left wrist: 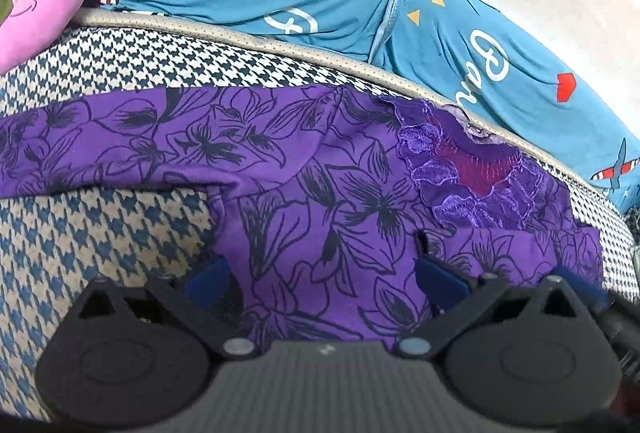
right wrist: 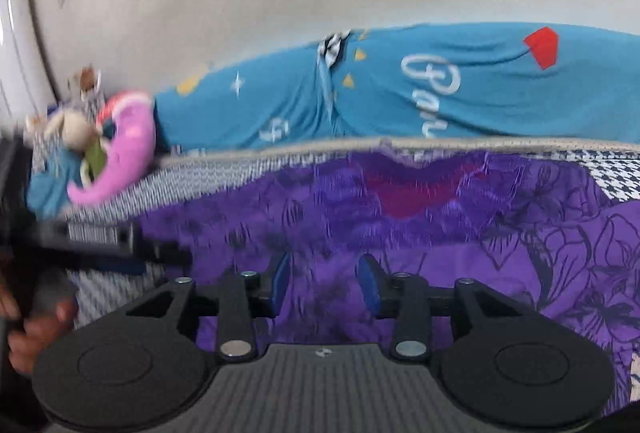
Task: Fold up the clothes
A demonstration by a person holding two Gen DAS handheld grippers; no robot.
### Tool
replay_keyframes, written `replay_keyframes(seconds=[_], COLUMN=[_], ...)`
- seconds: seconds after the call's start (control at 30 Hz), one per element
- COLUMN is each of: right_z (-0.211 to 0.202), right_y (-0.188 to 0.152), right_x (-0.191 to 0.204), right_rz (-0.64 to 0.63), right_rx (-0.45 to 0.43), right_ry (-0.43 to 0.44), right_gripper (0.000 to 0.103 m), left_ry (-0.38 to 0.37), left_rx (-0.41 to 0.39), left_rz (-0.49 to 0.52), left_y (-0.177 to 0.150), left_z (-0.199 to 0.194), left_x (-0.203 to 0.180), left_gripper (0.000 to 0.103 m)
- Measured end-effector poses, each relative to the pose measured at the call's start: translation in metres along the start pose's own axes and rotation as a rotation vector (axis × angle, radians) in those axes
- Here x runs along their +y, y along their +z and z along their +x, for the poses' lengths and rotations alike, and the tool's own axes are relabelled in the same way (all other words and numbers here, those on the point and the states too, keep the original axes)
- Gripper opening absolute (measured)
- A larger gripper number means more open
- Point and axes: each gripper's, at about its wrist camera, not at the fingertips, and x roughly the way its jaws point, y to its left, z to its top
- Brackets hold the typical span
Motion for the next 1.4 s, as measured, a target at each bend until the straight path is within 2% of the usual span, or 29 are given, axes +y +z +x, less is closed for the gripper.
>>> replay_keyframes(seconds=[0.07, 0.3, 0.4, 0.47, 0.53, 0.6, 0.7, 0.8, 0.9, 1.03, 1.13, 1.27, 1.4], right_z=[0.008, 0.030, 0.038, 0.044, 0.050, 0.054, 0.058, 0.058, 0.054, 0.043, 0.039, 0.038, 0.045], right_y=[-0.009, -0.030, -0.035, -0.037, -0.037, -0.035, -0.030, -0.018, 0.000, 0.029, 0.050, 0.073, 0.088], right_x=[0.007, 0.042, 0.051, 0.054, 0.052, 0.050, 0.046, 0.044, 0.037, 0.027, 0.029, 0.042, 0.059], right_rz=[-0.036, -0.205, -0.281, -0.326, -0.350, -0.357, -0.340, -0.305, -0.225, -0.114, -0.078, -0.053, -0.028], right_rx=[0.040, 0.121, 0.128, 0.129, 0.129, 0.128, 0.129, 0.126, 0.094, 0.017, -0.057, -0.155, -0.211], right_ry=[0.002, -0.018, -0.062, -0.138, -0.174, -0.180, -0.164, -0.171, -0.161, -0.144, -0.126, -0.050, 0.120], right_gripper=[0.049, 0.054, 0.054, 0.054, 0.053, 0.050, 0.024, 0.020, 0.019, 0.019, 0.019, 0.019, 0.020], left_ry=[0.000, 0.029, 0.038, 0.037, 0.034, 0.040, 0.045, 0.048, 0.061, 0.079, 0.085, 0.101, 0.137], left_rx=[0.000, 0.000, 0.005, 0.008, 0.011, 0.010, 0.005, -0.005, -0.023, -0.044, -0.049, -0.060, -0.098], left_rz=[-0.002, 0.011, 0.006, 0.005, 0.005, 0.006, -0.002, -0.022, -0.028, -0.027, -0.039, -0.059, -0.073], left_y=[0.000, 0.000, 0.002, 0.002, 0.002, 0.002, 0.004, 0.006, 0.009, 0.012, 0.014, 0.017, 0.021], left_z=[0.001, 0.005, 0.006, 0.007, 0.007, 0.007, 0.005, 0.002, -0.003, -0.007, -0.008, -0.009, -0.013], left_x=[-0.002, -0.008, -0.008, -0.008, -0.007, -0.005, -0.001, 0.007, 0.014, 0.021, 0.027, 0.034, 0.040], left_gripper=[0.103, 0.103, 0.103, 0.103, 0.103, 0.103, 0.103, 0.103, 0.103, 0.103, 0.103, 0.103, 0.103])
